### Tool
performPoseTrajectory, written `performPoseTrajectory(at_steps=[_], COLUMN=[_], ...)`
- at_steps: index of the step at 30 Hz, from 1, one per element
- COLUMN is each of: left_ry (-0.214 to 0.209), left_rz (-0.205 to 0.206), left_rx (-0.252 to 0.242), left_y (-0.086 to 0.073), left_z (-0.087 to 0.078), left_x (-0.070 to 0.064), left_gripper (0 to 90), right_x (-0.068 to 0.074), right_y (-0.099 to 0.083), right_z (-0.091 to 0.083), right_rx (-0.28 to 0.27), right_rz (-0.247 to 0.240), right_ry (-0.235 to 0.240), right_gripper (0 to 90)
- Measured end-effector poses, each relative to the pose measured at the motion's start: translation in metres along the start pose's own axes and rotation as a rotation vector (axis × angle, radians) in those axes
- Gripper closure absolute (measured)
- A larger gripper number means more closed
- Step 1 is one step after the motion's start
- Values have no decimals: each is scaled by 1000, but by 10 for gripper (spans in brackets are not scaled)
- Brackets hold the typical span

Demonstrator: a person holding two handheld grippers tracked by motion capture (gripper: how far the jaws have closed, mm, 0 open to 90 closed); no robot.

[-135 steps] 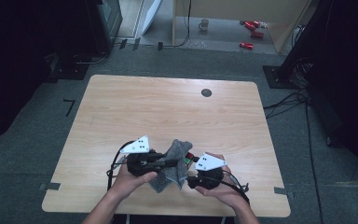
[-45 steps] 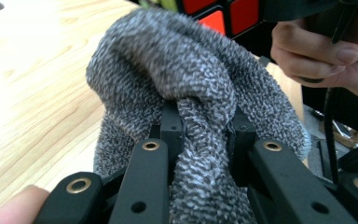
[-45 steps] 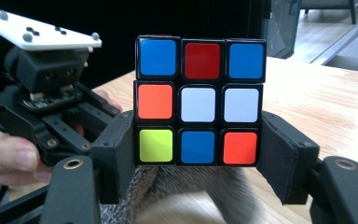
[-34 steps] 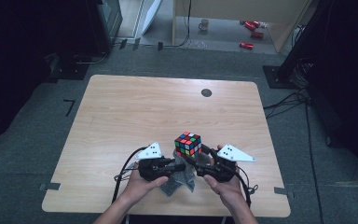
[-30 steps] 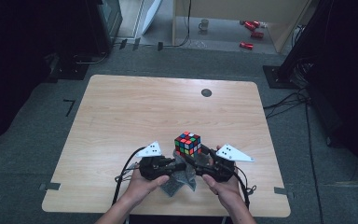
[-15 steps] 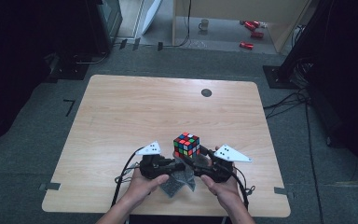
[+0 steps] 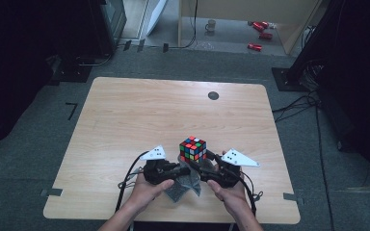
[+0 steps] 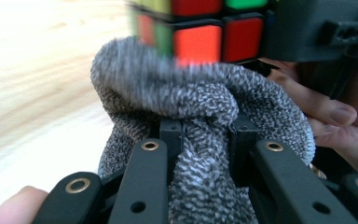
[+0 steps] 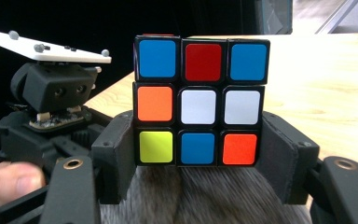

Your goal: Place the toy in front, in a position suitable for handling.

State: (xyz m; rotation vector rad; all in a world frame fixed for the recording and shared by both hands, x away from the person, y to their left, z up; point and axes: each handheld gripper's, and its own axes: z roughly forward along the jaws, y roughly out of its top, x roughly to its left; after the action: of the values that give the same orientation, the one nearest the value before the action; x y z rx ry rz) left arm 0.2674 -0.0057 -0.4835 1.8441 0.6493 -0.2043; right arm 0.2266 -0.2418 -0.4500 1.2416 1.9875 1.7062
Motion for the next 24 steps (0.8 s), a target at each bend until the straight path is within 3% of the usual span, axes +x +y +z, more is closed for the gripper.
performPoseTrajectory(at_steps=[7, 14, 17, 20, 23, 24], left_ry=[32, 87, 89, 68, 57, 54], left_rz=[-11, -50, -69, -97, -97, -93], left_rx=[-7, -64, -93, -153, -155, -135], left_y=[1, 6, 8, 13, 13, 12], left_z=[-8, -28, -34, -48, -50, -46], left_x=[7, 23, 27, 31, 32, 31], left_gripper=[747, 745, 745, 744, 744, 744], right_x=[-1, -7, -7, -6, -4, -3], right_y=[0, 0, 0, -3, -4, -2], right_z=[-1, -5, -5, -2, -1, -1], right_rx=[-2, -3, 6, 30, 30, 19], right_rz=[-9, -11, -11, -29, -18, -16], right_ry=[-12, -27, -25, -22, -14, -4], right_gripper=[347, 347, 347, 347, 347, 347])
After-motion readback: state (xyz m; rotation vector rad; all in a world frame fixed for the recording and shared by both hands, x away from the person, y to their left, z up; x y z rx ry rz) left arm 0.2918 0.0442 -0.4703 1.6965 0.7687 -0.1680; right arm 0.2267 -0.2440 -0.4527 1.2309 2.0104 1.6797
